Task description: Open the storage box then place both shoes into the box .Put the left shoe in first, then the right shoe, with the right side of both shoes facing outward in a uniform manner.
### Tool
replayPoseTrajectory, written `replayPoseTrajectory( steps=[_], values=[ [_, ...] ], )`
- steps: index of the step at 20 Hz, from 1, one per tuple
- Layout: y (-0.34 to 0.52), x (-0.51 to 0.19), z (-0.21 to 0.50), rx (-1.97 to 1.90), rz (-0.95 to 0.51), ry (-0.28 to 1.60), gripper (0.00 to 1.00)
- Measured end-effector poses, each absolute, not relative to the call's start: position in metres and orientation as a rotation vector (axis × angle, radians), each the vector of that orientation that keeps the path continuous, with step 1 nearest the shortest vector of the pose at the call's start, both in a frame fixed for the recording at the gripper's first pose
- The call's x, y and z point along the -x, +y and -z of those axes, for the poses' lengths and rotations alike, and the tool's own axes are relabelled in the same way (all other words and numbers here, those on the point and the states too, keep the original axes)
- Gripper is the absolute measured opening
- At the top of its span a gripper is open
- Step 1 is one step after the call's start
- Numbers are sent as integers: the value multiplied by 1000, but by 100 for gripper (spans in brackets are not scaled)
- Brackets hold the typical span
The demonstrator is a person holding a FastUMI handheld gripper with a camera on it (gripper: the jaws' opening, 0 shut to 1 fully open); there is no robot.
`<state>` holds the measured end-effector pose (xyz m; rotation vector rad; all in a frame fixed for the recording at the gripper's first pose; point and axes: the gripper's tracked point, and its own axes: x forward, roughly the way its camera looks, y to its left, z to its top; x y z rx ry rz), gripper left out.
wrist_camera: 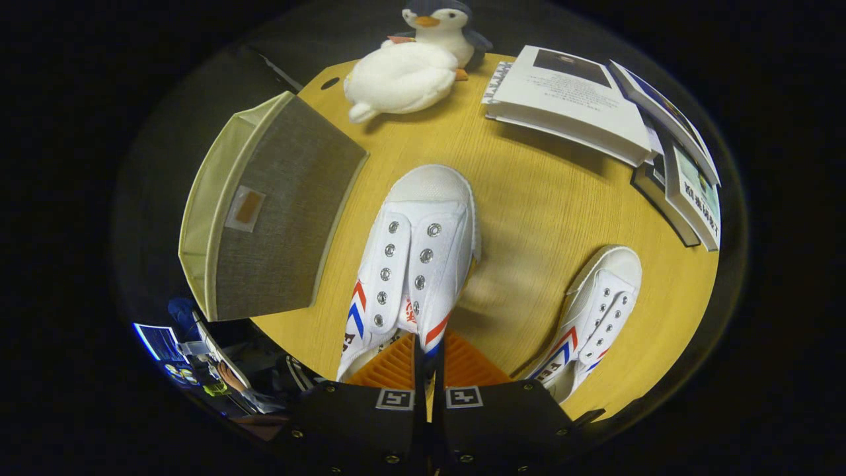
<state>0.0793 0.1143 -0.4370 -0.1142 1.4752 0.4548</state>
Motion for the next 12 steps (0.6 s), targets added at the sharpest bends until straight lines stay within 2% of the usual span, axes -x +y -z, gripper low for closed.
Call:
replayPoseTrajectory(
  steps=[7, 12],
  values=[
    [144, -89, 383, 113, -527, 1395, 3],
    [195, -101, 339, 102, -609, 1337, 3]
  ],
)
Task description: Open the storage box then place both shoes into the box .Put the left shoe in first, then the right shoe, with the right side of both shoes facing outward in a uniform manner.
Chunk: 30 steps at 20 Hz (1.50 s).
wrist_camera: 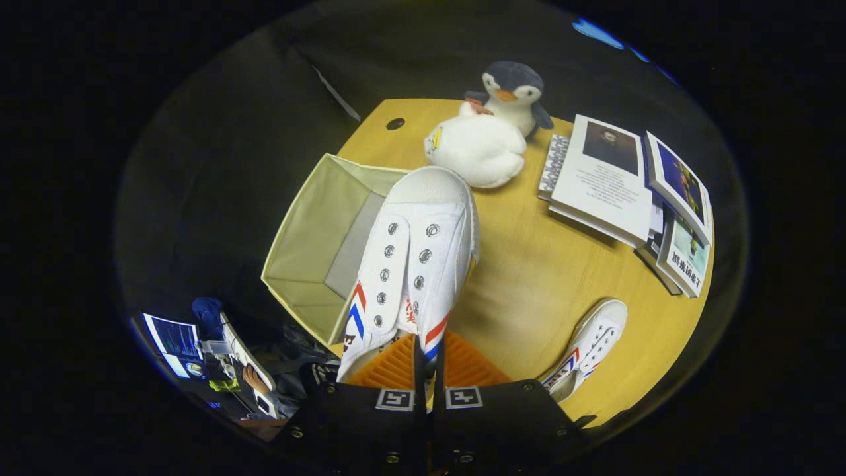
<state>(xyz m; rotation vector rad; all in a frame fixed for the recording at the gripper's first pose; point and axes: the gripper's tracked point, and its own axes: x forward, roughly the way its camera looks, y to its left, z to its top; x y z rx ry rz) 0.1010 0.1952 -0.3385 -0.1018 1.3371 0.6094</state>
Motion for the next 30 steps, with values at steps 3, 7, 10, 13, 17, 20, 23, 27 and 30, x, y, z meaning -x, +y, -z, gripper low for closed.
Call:
replayPoseTrajectory(
  steps=[3, 7, 10, 13, 17, 20, 23, 27, 30],
  values=[
    [231, -106, 322, 119, -662, 1313, 3],
    [267, -114, 319, 176, -677, 1303, 3],
    [292, -115, 330, 244, -650, 1318, 3],
    [315, -111, 349, 243, -669, 1360, 3],
    [340, -106, 362, 282, -684, 1369, 3],
    [358, -104, 370, 283, -693, 1374, 3],
    [380, -103, 367, 239, -728, 1369, 26],
    [367, -119, 362, 274, -710, 1310, 83],
    [352, -126, 346, 245, -697, 1295, 83]
  ],
)
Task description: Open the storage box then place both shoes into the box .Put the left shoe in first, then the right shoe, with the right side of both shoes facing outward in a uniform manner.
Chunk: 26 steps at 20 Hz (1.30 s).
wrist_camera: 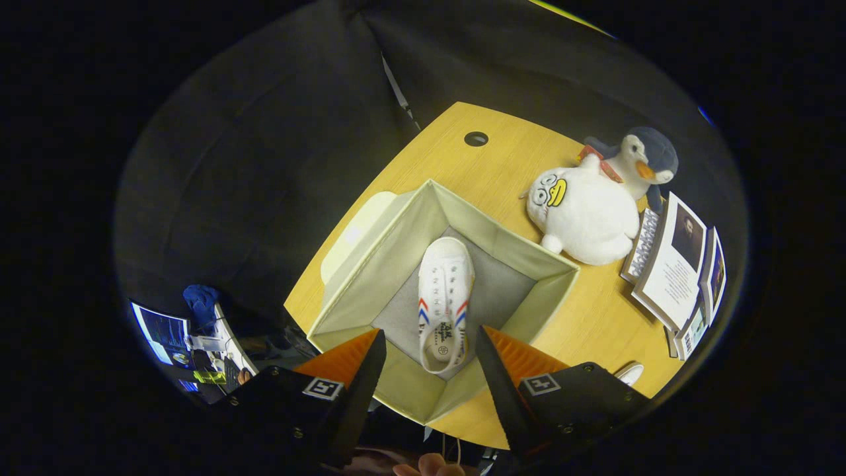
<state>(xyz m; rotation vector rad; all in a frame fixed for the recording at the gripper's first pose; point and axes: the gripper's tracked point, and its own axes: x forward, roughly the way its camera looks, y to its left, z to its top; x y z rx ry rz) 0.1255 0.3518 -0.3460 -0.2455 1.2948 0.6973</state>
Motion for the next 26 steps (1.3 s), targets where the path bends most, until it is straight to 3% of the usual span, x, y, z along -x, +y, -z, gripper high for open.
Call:
replayPoseTrajectory(
  steps=[12, 26],
  values=[
    [216, -147, 320, 118, -554, 1244, 83],
    [74, -130, 358, 12, -364, 1281, 83]
  ],
)
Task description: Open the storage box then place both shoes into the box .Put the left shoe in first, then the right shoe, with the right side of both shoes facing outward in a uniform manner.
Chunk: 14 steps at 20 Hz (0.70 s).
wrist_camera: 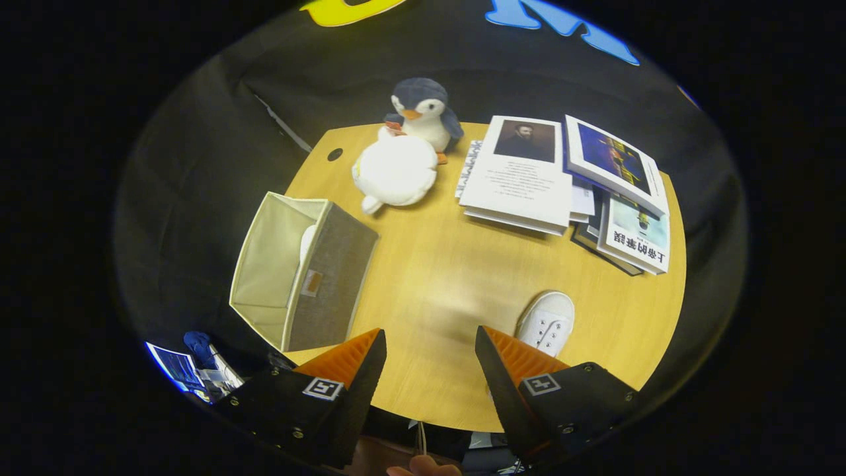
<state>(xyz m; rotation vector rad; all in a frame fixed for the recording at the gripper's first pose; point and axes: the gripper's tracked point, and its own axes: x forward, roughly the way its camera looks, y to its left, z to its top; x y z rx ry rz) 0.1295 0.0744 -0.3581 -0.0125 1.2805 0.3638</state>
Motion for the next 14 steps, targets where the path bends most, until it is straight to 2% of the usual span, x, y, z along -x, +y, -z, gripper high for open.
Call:
replayPoseTrajectory(
  steps=[14],
  values=[
    [-61, -88, 455, -49, -138, 1416, 83]
  ],
)
